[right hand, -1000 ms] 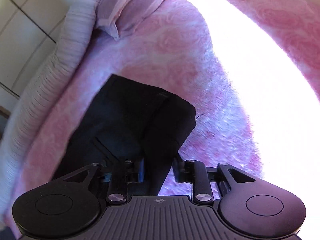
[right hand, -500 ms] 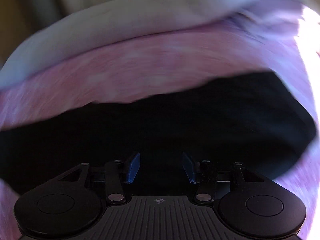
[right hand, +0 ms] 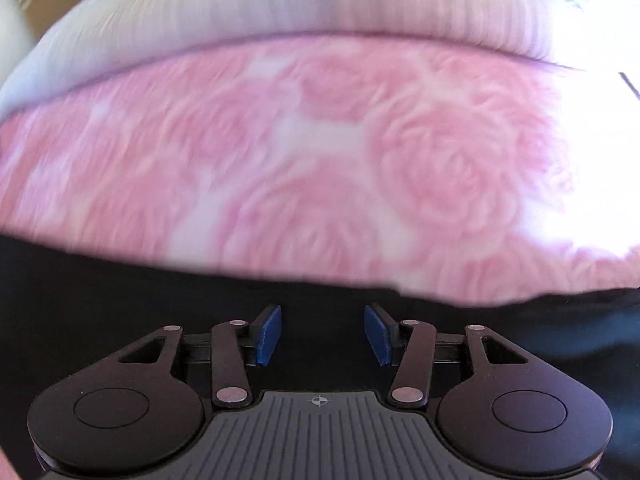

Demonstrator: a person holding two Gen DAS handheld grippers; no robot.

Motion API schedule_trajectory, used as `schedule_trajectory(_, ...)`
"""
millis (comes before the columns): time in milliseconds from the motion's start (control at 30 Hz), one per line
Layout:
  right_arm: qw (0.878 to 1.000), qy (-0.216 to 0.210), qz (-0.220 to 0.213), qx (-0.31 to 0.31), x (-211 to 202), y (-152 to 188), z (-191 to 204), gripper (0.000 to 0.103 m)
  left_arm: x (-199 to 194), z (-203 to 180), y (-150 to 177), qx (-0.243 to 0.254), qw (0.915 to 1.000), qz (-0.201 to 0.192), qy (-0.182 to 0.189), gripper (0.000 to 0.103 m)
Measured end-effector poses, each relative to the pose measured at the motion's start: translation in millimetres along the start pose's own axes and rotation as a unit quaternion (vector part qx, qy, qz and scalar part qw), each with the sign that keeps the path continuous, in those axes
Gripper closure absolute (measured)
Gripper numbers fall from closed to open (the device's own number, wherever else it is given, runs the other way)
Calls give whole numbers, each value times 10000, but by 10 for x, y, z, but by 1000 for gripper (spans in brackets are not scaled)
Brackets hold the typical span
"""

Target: Fold clothes

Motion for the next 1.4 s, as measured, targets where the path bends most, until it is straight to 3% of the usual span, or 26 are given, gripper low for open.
schedule_trajectory(200,9994,314,-151,23,-243,-93,201,52,-271,135,-86,-207,9986,-488,-75,65)
schedule_trajectory(367,9980,156,493,-356,75,247,411,52,100,241,-54,-82,10000,-55,-6,65)
schedule_trajectory(500,9984,405,345,-193,-9,274,497,51,37,392,-81,-29,9996,-236,119,65)
schedule_trajectory(633,9972,292,260,-642,-171,334,831,51,12,541,-157,96,9976,-328,597,65)
schedule_trajectory(800,9929,-334,324,-1095,-141,328,1340,51,164,606,-268,331,9906,-95,1322,70)
schedule_trajectory(900,9888,-649,247,-1324,-50,264,1669,51,108,668,-339,172,9842,-335,1729,70)
schedule_trajectory(1033,9850,-926,246,-1436,69,258,1982,51,129,740,-382,78,9859,-442,1613,71)
schedule_trajectory(1100,9843,-982,289,-1441,142,295,2102,51,254,637,-343,568,9871,-249,1474,71)
schedule_trajectory(1200,9838,-975,417,-1443,241,376,2228,51,357,415,-211,1525,9803,-243,1232,71)
schedule_trajectory(1300,9836,-909,513,-1471,284,444,2278,51,234,405,-202,1673,9790,-414,1087,73)
schedule_trajectory(1400,9838,-869,525,-1476,277,458,2272,50,139,448,-140,1770,9758,-460,1202,73)
Point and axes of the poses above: each gripper's, at about its wrist camera, not at the fingertips, and x roughly the way its jaws point, z to its left, y to its underside, the point moved 3 cm from there along x, roughly the way its jaws point, and after that the axes turned 3 degrees about -y, right-handed, at the moved point
